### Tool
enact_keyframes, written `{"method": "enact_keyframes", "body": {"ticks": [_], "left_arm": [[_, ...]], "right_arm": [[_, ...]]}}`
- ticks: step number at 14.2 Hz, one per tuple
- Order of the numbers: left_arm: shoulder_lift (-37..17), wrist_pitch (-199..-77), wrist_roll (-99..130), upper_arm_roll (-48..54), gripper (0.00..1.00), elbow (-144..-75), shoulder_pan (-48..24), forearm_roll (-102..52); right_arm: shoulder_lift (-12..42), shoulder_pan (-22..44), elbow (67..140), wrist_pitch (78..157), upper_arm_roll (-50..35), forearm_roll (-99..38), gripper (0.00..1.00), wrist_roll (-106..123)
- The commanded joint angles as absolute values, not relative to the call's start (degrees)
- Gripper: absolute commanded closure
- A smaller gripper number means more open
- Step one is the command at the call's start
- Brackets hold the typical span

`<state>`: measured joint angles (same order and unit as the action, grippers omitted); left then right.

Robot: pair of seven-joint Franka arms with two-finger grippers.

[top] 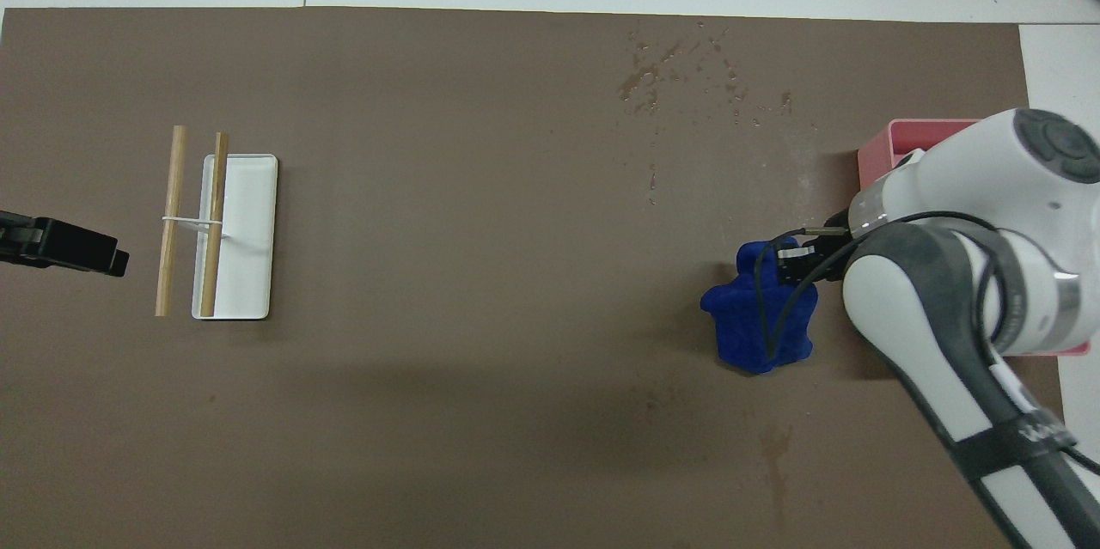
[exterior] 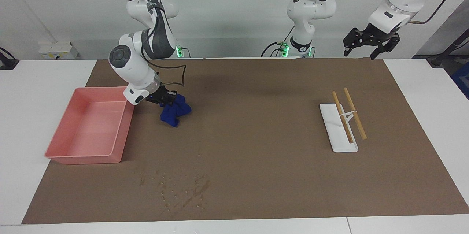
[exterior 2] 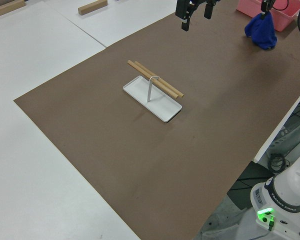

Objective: Wipe water with towel using both arms
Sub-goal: 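Carry the towel into the pink box and release it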

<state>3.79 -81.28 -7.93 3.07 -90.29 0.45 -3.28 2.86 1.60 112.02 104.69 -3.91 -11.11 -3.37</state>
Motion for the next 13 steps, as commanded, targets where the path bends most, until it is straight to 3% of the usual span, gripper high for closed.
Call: {"method": "enact_keyframes", "body": {"ticks": [1,6,10,13], "left_arm": [[4.13,-80.77,-7.91,3.69,0.0,-90.62,1.14,-2.55],[4.13,-80.77,-8.0,3.69,0.0,-90.62,1.14,-2.55],[4.13,-80.77,-8.0,3.69,0.0,-90.62,1.14,-2.55],[4.13,-80.77,-7.91,3.69,0.0,-90.62,1.14,-2.55]], "right_arm": [[2.73,-0.96,103.65,95.39,-4.22,-8.27,1.0,-2.99],[0.88,-4.38,93.09,81.93,-4.13,0.15,1.0,5.5],[0.96,-12.82,90.97,82.96,-4.13,3.07,1.0,22.37],[0.36,-13.27,94.72,91.9,-4.13,4.66,1.0,26.81]]}}
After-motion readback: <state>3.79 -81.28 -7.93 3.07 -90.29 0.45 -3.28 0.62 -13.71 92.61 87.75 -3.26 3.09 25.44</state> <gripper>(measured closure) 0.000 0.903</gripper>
